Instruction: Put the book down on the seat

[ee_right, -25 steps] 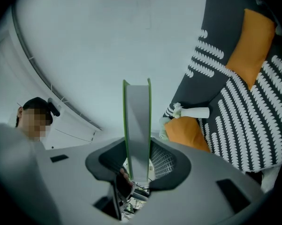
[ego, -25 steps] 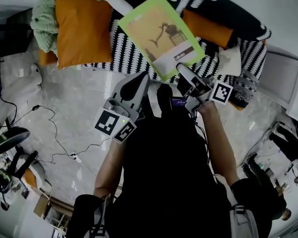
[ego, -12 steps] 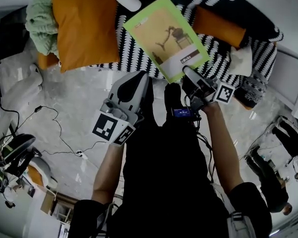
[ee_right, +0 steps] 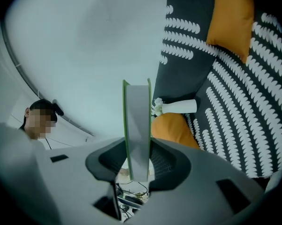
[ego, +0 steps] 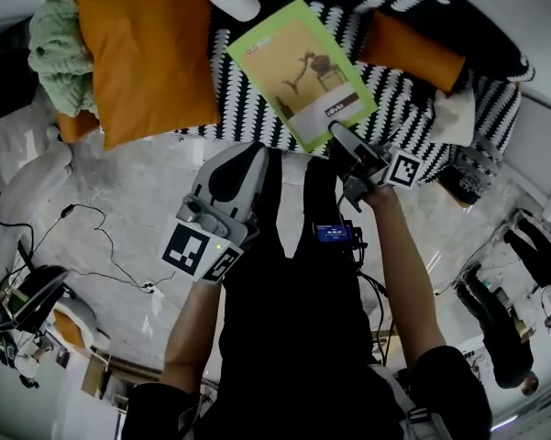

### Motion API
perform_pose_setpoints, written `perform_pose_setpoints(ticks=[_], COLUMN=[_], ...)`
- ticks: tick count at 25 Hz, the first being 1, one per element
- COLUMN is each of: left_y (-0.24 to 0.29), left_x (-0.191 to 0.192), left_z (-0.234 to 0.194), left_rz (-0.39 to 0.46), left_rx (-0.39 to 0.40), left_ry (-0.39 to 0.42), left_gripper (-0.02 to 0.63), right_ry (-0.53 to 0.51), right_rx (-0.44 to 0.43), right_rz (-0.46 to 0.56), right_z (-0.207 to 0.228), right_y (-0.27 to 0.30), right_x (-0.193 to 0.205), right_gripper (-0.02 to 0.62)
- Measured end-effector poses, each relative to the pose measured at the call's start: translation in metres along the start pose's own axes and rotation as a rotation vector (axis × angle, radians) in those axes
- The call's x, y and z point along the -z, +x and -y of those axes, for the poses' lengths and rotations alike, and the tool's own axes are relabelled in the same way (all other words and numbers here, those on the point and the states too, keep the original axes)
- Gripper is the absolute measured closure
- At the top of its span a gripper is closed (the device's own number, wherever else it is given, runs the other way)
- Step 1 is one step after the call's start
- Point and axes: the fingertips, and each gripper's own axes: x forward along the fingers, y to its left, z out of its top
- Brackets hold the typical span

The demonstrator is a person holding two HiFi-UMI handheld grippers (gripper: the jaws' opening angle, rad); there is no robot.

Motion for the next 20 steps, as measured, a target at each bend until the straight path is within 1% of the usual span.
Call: perform_pose_setpoints(ticks=[2, 5, 9, 15, 20], left_y=[-0.007, -0.015, -0.020, -0.012, -0.010], left_x=[-0.004, 0.000, -0.005, 0.002, 0.000], left_z=[0.016, 0.016, 0.021, 0.029, 0.037], left_rz=[0.021, 0.074, 0.095, 0.056, 0.051], left_rx=[0.000, -0.010, 0.003, 0.019, 0.049], left_ry=[0.020, 0.010, -0.011, 0.033, 0.039], left_gripper=[0.593, 0.592, 0.592, 0.593, 0.592], right_ry=[-0.029, -0.084, -0.092, -0.097, -0.087], right_rx=[-0.007, 0.002, 0.002, 0.029, 0.070], right_rz=[-0.021, -0.074, -0.089, -0.087, -0.075], right_z=[-0.009, -0.008, -0.010, 0.001, 0.009], right_y=[-0.007, -0.004, 0.001, -0.005, -0.006], right_x=[0.000, -0.004, -0.001, -0.004, -0.004], right_gripper=[0.437, 0.437, 0.437, 0.437, 0.437])
